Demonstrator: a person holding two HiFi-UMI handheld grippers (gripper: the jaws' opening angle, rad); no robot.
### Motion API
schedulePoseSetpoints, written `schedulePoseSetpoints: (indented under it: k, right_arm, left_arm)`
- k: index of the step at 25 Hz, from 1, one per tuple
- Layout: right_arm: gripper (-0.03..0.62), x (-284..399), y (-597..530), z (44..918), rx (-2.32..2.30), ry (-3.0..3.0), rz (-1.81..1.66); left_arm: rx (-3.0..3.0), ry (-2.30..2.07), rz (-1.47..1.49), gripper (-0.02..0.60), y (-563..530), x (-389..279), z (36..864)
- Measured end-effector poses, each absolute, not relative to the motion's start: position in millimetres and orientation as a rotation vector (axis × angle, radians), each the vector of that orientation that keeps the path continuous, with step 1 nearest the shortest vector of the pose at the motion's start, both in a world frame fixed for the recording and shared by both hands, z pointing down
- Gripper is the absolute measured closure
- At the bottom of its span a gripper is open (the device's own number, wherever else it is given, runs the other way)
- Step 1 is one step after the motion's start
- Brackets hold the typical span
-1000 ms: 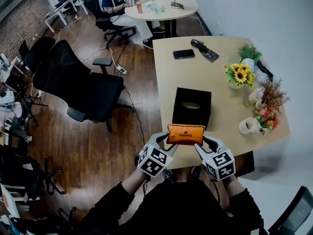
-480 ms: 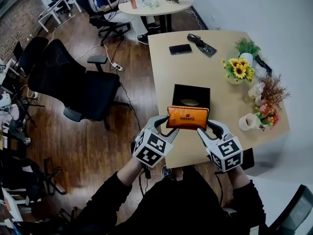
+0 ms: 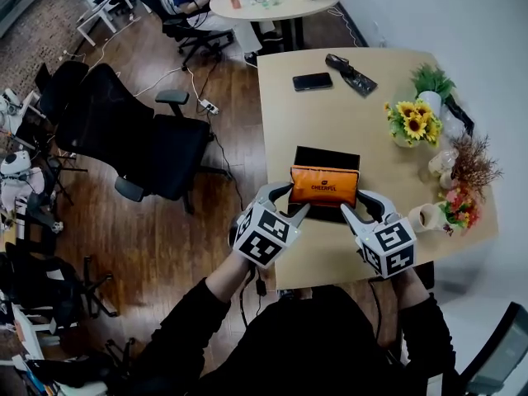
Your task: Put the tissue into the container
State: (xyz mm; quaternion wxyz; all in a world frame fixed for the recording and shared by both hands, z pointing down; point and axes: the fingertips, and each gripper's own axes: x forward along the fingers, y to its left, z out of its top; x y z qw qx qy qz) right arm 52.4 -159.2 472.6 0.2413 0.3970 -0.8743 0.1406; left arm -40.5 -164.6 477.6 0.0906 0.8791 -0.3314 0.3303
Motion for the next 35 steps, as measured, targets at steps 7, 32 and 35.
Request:
schedulePoseSetpoints:
  k: [7, 32, 35]
  right_arm:
    - [0.439, 64.2, -189.9, 481.0, 1.098, -2.394, 0.4]
    - [0.439, 76.1, -249.1, 557.0, 1.055, -2.321, 0.569]
    - [0.439, 75.9, -251.6, 564.5, 1.046, -2.305, 0.579]
  left_arm:
    - [2.621, -0.983, 0.998, 0.402, -197.3, -27.5, 483.4]
    - [2.509, -0.896, 1.175, 0.402, -258.1, -16.0, 556.6]
    - [2.491, -0.878, 1.192, 0.403, -260.3, -16.1, 565.5]
